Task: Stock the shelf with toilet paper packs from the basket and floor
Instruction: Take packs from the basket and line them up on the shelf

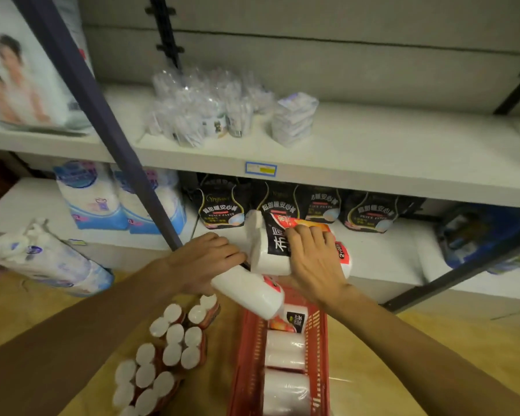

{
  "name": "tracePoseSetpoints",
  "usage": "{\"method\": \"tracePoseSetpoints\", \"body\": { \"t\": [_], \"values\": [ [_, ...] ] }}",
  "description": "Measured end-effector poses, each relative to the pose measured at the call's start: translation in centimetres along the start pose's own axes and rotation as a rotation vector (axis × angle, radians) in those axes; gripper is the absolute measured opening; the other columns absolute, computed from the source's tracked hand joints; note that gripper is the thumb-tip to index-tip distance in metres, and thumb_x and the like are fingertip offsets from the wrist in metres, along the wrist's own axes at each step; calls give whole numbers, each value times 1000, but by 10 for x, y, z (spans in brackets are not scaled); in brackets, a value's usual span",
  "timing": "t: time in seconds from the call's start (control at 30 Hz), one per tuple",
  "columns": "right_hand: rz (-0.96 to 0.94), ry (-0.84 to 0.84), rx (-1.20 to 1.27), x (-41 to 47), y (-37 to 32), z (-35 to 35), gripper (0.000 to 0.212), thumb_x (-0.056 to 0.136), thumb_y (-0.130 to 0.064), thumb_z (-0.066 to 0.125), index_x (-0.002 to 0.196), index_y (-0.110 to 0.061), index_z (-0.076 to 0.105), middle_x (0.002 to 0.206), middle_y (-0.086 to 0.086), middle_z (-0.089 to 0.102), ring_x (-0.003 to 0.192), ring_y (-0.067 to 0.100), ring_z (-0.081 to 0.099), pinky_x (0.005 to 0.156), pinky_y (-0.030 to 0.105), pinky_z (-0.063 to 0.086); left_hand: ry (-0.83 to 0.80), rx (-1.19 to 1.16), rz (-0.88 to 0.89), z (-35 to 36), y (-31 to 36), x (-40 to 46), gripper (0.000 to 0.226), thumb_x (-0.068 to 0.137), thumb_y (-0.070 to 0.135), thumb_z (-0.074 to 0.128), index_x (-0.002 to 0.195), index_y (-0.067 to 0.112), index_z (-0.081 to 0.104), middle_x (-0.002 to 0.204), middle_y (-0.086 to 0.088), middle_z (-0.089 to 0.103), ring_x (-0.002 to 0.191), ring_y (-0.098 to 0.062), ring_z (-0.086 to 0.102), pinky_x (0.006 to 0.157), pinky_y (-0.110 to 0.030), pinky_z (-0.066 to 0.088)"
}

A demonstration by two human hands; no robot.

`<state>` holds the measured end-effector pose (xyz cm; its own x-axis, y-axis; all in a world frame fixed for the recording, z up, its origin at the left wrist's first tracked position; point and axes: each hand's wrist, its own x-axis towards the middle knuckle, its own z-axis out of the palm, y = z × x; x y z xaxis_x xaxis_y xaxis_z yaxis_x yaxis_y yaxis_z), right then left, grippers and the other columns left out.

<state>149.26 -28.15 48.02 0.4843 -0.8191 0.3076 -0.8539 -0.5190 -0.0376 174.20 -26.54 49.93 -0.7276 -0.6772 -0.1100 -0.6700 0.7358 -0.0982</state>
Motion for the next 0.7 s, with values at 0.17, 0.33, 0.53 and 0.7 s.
{"method": "tracePoseSetpoints", "body": {
  "t": [0.17, 0.33, 0.53, 0.7],
  "values": [
    [-34, 72, -26, 27, -19, -76, 71, 63, -51, 75, 113, -6, 49, 100, 17, 60, 83, 36, 57, 74, 46, 47, 36, 60, -23, -75, -23, -23, 72, 51, 60, 79, 108, 28, 49, 95, 7, 63, 83, -15, 61, 72, -31, 45],
    [-30, 190, -62, 56, -39, -146, 72, 66, -59, 70, 111, -7, 47, 99, 16, 60, 83, 35, 54, 73, 45, 44, 101, 132, -25, -151, -38, -43, 76, 45, 52, 82, 109, 26, 47, 97, 5, 64, 84, -18, 62, 72, -34, 51],
    [-3, 266, -95, 81, -62, -218, 70, 69, -63, 63, 110, -8, 48, 98, 16, 59, 81, 35, 54, 72, 45, 44, 186, 195, -11, -229, -44, -68, 61, 54, 53, 62, 105, 25, 45, 93, 3, 65, 80, -20, 64, 70, -31, 50],
    [30, 314, -98, 88, -80, -274, 77, 70, -63, 55, 123, -8, 50, 101, 14, 59, 83, 33, 53, 73, 43, 43, 161, 239, -60, -274, -45, -85, 78, 48, 44, 79, 115, 24, 44, 97, 0, 65, 85, -24, 63, 75, -39, 53]
  ]
}}
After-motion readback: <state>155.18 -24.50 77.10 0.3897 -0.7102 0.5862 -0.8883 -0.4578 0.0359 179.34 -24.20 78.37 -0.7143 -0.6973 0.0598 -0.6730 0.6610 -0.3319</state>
